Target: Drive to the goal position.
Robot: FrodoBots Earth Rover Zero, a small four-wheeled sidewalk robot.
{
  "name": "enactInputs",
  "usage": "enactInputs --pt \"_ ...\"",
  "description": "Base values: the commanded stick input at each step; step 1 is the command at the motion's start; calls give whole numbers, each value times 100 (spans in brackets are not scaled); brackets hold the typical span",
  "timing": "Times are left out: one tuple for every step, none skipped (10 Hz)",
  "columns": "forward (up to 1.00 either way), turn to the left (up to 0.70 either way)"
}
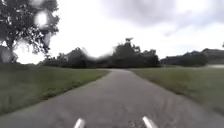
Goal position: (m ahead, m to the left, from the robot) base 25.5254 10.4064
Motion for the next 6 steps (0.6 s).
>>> enactInputs --pt "70 -12" --pt "70 -3" --pt "70 0" --pt "70 0" --pt "70 0" --pt "70 0"
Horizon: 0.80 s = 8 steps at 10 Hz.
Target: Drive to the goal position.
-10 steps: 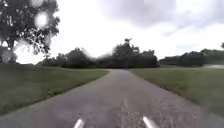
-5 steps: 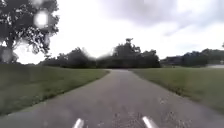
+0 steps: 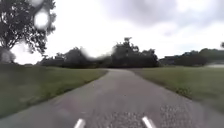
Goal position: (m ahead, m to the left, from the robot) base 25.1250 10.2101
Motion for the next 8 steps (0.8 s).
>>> enactInputs --pt "70 0" --pt "70 0" --pt "70 0" --pt "70 0" --pt "70 0" --pt "70 0" --pt "70 0" --pt "70 0"
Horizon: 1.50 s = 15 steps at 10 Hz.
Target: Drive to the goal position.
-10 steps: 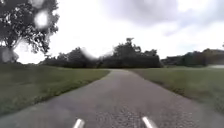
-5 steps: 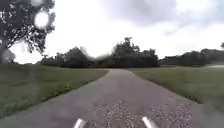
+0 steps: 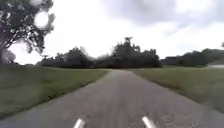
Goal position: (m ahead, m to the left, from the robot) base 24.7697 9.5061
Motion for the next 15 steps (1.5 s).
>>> enactInputs --pt "70 0" --pt "70 0" --pt "70 0" --pt "70 0" --pt "70 0" --pt "70 0" --pt "70 0" --pt "70 0" --pt "70 0" --pt "70 0" --pt "70 0" --pt "70 0" --pt "70 0" --pt "70 0" --pt "70 0"
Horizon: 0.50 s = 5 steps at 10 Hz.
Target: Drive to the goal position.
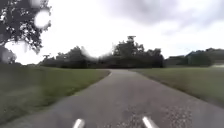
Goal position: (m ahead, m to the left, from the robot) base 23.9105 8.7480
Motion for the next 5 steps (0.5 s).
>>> enactInputs --pt "70 0" --pt "70 0" --pt "70 0" --pt "70 0" --pt "70 0"
